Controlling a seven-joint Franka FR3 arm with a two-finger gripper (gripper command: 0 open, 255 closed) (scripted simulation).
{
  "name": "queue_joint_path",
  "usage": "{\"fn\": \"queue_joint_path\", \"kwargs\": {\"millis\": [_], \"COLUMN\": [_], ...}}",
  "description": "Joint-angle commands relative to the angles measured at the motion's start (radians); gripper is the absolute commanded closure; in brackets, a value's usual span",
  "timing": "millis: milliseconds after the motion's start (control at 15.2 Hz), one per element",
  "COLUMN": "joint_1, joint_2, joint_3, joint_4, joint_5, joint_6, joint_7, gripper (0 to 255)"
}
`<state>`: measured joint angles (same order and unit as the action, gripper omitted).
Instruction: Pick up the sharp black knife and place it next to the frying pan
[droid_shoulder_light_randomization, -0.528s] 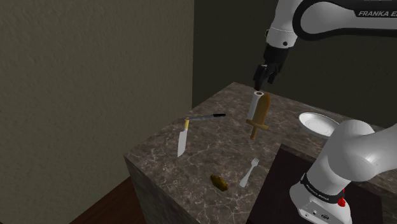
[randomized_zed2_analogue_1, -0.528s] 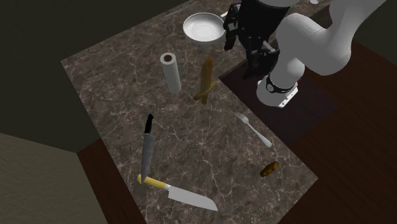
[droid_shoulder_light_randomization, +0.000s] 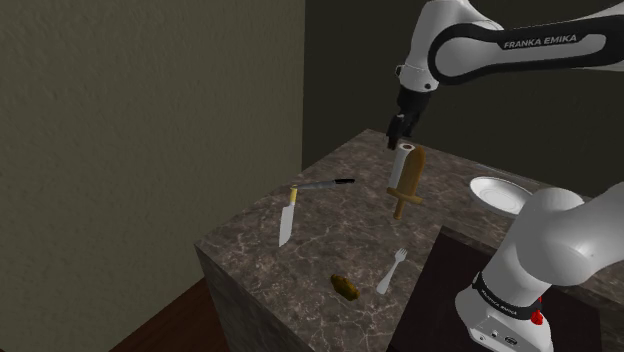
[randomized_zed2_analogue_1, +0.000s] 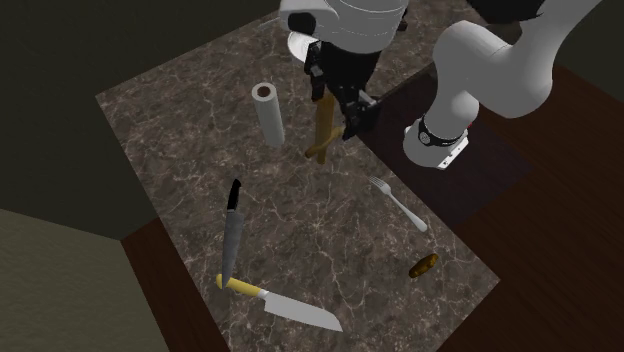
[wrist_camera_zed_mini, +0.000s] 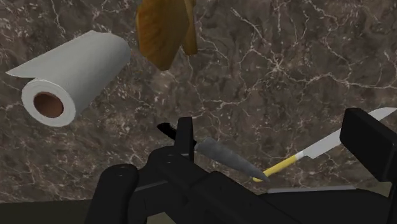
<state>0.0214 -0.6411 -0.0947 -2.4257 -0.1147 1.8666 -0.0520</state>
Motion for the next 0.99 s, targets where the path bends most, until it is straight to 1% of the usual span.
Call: {"fn": "queue_joint_path", "kwargs": {"millis": [0,264,462,660,924], "joint_1": [0.012,0.036,0.057,0.078,0.096], "joint_2": [0.060,0.198,0.312,0.432,0.598], "joint_3": [-0.033,-0.096,-0.138,-0.172,-0.198], "joint_4": [-0.006,0.016,0.049,0.095,0.176], "joint_5": [-0.009,-0.012,0.002,0.033,0.097], "joint_6": [0.068,0.185,0.265,0.334,0.408], "joint_7": [-0.073,-0.216,-0.328,-0.446,-0.609], "gripper": [0,0,0,0,0]}}
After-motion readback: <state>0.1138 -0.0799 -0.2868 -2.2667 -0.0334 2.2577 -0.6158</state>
